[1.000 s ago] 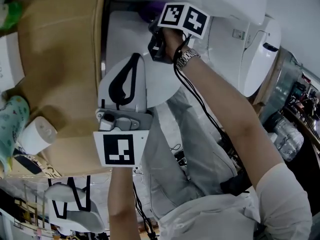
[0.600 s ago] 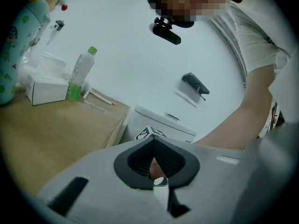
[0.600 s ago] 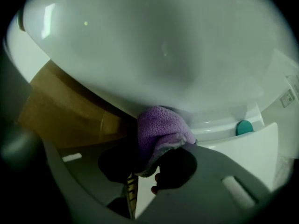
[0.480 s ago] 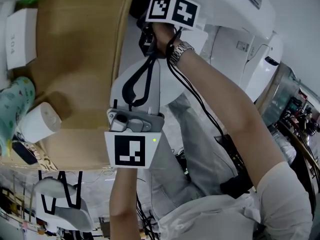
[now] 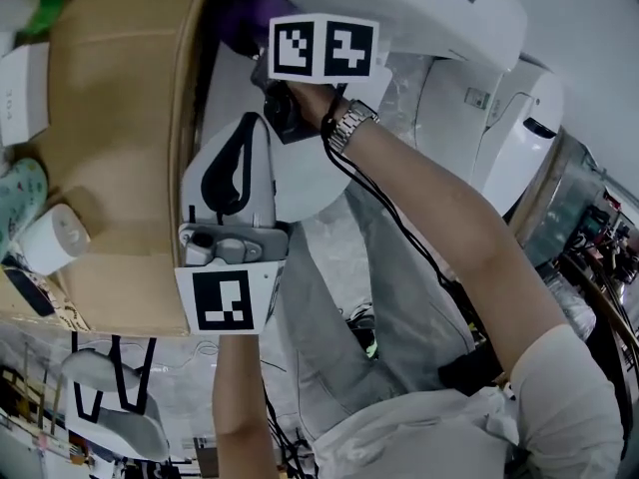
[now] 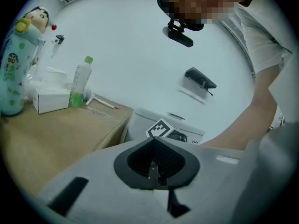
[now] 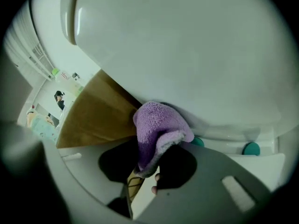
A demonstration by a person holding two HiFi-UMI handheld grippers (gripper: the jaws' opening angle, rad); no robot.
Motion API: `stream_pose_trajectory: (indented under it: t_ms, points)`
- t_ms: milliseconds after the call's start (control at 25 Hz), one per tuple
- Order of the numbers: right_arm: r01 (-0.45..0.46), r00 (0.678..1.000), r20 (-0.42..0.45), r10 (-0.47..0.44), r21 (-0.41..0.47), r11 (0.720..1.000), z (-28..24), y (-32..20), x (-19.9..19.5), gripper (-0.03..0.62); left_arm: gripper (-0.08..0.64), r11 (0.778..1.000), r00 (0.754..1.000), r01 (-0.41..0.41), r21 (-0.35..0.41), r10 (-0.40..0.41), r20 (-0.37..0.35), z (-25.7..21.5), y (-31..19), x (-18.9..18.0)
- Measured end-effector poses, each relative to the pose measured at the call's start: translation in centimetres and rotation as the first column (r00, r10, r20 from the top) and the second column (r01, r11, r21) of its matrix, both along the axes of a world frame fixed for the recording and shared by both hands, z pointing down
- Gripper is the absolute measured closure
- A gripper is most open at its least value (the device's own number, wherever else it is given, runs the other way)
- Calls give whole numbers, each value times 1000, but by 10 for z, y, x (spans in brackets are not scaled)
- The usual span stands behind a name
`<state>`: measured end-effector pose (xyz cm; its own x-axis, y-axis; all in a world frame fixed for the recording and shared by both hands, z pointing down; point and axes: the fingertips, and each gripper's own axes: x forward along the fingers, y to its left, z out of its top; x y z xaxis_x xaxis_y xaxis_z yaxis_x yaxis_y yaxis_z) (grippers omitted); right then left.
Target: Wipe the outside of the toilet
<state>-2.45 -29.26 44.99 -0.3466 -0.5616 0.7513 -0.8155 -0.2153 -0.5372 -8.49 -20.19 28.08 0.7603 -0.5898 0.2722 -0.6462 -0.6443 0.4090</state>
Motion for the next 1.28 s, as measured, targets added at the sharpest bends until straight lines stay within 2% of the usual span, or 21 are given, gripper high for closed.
stream_pose_trajectory:
  t_ms: [120,280,480,560,640,800,960,1120,1280]
  points:
    - [43,999,26,-43,-5,999,-11,29,16,491,554,999,999,33,24,-33,14,-10,12,26]
    - [153,988,36,-152,-13,988,-27,82,45,491,554,988,989,146,43,-146,-11,-37,31,62]
    - [324,946,-1,-324,-43,945,-34,156,98,491,554,960,962,273,58,-271,-32,-54,59,106]
    - [369,928,-32,-371,-58,928,-36,180,128,491,554,956,957,288,57,-287,-34,-59,71,129]
    - [372,926,-48,-376,-71,926,-33,200,160,491,554,961,963,269,63,-268,-26,-66,82,154]
    - [280,953,-84,-290,-112,954,-15,237,224,491,554,984,988,157,80,-157,-12,-70,106,198]
    - [86,988,-115,-99,-108,990,-1,258,283,489,554,995,999,40,87,-42,18,-58,135,229]
    - [-71,995,-77,64,-82,994,18,262,319,489,554,999,999,15,48,-17,38,-38,157,250]
    - [-114,993,-37,112,-90,989,41,255,348,489,554,1000,997,5,21,-6,74,-16,173,285]
